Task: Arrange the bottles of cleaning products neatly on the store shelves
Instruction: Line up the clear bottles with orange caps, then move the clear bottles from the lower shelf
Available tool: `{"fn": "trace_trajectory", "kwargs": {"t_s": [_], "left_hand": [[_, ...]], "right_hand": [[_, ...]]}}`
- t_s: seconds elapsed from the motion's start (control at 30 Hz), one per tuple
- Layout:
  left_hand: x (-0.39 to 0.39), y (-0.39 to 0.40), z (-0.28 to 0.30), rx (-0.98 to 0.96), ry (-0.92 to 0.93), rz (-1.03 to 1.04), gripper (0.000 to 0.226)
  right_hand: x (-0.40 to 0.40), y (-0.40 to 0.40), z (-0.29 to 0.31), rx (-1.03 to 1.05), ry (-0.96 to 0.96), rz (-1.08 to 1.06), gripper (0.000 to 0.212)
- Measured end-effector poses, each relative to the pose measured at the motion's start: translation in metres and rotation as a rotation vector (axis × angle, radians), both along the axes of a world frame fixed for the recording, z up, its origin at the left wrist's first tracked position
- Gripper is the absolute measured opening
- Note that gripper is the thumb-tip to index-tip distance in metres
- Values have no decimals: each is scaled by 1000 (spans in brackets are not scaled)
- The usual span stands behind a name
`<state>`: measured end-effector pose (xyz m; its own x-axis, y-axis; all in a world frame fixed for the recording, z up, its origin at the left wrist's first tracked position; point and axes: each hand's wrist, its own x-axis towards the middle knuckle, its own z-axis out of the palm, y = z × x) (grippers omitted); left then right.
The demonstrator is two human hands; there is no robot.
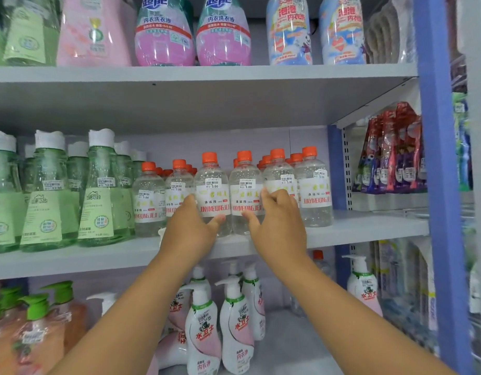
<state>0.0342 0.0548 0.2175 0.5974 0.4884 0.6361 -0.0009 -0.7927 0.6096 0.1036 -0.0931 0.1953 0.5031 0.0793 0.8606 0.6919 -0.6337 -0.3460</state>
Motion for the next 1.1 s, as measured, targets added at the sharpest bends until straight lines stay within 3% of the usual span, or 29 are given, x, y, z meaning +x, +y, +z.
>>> {"fn": "trace_trajectory", "kwargs": {"t_s": [0.33, 0.6, 0.67, 0.77, 0.83, 0.9, 1.0, 1.1], "left_hand": [[-5, -3, -3, -15, -12, -9, 60], [-5, -10, -6, 32, 21, 74, 68], [-15, -21, -20, 130, -96, 58, 75], [-31, -46, -64, 283, -370, -59, 56], [-29, -60, -101, 298, -498, -168, 37], [-14, -69, -138, 323, -530, -276, 25], [18, -82, -180, 305, -435, -419, 19], [66, -97, -211, 209, -263, -440, 21]], "right_hand": [[-2, 1, -2, 55, 50, 26, 65], [-6, 0, -5, 55, 32, 75, 52], [-22, -13, -21, 144, -42, 219, 48], [-43, -39, -78, 275, -143, 306, 31], [-35, -53, -127, 304, -27, 298, 24], [-10, -63, -171, 332, 217, 237, 24], [35, -80, -206, 382, 591, 185, 31], [80, -91, -215, 385, 779, 190, 21]]}}
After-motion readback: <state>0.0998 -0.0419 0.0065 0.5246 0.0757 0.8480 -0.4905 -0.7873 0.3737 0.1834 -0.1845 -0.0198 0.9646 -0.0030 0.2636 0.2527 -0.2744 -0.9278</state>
